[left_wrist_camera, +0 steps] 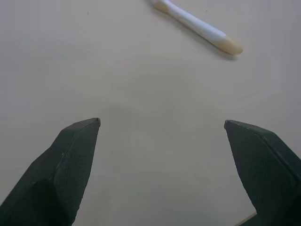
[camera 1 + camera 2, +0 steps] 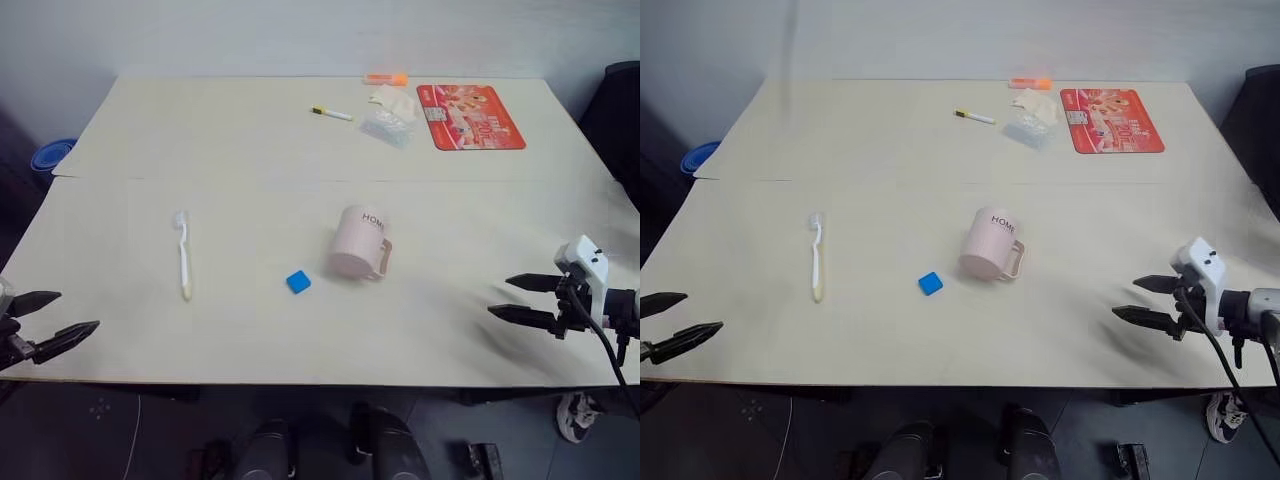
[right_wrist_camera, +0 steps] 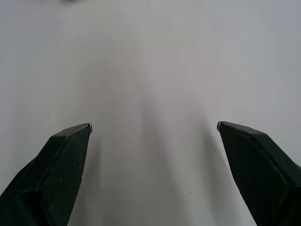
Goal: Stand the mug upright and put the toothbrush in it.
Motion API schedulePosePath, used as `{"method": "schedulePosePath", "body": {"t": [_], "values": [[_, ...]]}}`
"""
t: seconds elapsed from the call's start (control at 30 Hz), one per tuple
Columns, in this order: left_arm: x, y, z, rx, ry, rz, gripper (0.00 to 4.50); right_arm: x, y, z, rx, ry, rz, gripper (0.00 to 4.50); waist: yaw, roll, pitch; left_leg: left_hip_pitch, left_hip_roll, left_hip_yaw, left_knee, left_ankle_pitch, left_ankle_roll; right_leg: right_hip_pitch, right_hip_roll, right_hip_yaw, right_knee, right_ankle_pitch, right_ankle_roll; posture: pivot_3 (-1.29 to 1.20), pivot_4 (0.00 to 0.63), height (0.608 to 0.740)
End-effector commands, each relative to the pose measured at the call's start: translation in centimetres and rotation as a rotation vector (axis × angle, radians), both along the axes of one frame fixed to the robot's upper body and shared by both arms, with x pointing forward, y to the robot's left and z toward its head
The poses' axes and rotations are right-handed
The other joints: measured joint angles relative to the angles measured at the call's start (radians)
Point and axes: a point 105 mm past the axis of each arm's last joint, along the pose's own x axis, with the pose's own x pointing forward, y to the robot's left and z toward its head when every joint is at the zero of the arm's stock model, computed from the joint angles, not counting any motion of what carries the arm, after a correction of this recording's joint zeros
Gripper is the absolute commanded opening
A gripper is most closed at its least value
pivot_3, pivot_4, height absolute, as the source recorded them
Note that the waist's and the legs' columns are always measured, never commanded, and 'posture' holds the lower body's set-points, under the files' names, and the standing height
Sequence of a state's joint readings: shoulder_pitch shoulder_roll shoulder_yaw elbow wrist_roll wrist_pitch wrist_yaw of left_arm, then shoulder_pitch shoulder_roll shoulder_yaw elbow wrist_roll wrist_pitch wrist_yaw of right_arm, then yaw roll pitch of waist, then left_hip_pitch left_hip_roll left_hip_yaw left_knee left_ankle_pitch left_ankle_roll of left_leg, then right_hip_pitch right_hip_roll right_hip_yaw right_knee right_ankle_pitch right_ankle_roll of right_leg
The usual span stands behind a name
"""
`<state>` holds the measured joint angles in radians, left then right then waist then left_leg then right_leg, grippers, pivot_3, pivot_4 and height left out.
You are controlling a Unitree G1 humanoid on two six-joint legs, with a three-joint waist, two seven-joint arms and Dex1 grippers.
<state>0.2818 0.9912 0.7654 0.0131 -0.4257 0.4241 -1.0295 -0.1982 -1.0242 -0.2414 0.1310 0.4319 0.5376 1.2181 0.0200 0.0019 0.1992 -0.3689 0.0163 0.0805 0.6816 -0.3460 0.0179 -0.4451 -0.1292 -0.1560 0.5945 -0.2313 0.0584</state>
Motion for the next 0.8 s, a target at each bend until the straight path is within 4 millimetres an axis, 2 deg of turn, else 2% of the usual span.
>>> {"method": "schedulePosePath", "body": {"t": [0.03,0.5,0.7,0.8], "values": [[0.1,0.0,0.6,0.033,-0.016,-0.017,4.49,0.2,0.2,2.2,-0.018,-0.063,0.032,4.50,0.000,0.000,0.000,0.000,0.000,0.000,0.000,0.000,0.000,0.000,0.000,0.000,0.000,0.000,0.000,0.00,0.150,0.740],[1.3,-1.2,1.0,-0.032,-0.061,-0.029,4.49,1.1,0.4,2.7,-0.011,-0.107,0.022,4.50,0.001,0.000,0.000,0.000,0.000,0.001,0.000,0.000,0.000,0.000,0.000,0.000,0.001,0.000,0.000,0.00,0.150,0.740],[2.4,-4.5,2.9,-0.087,-0.100,-0.170,4.49,0.2,2.1,4.3,0.064,-0.086,0.081,4.50,0.001,0.000,0.000,0.001,0.000,0.001,0.001,0.001,-0.001,0.000,0.000,0.001,0.003,0.000,0.000,0.00,0.150,0.740],[2.7,-7.4,4.3,-0.127,-0.114,-0.295,4.49,-1.0,4.2,5.4,0.068,-0.090,0.173,4.50,0.002,0.000,0.000,0.001,0.000,0.001,0.001,0.001,-0.001,0.000,0.000,0.001,0.003,0.000,0.000,0.00,0.150,0.740]]}}
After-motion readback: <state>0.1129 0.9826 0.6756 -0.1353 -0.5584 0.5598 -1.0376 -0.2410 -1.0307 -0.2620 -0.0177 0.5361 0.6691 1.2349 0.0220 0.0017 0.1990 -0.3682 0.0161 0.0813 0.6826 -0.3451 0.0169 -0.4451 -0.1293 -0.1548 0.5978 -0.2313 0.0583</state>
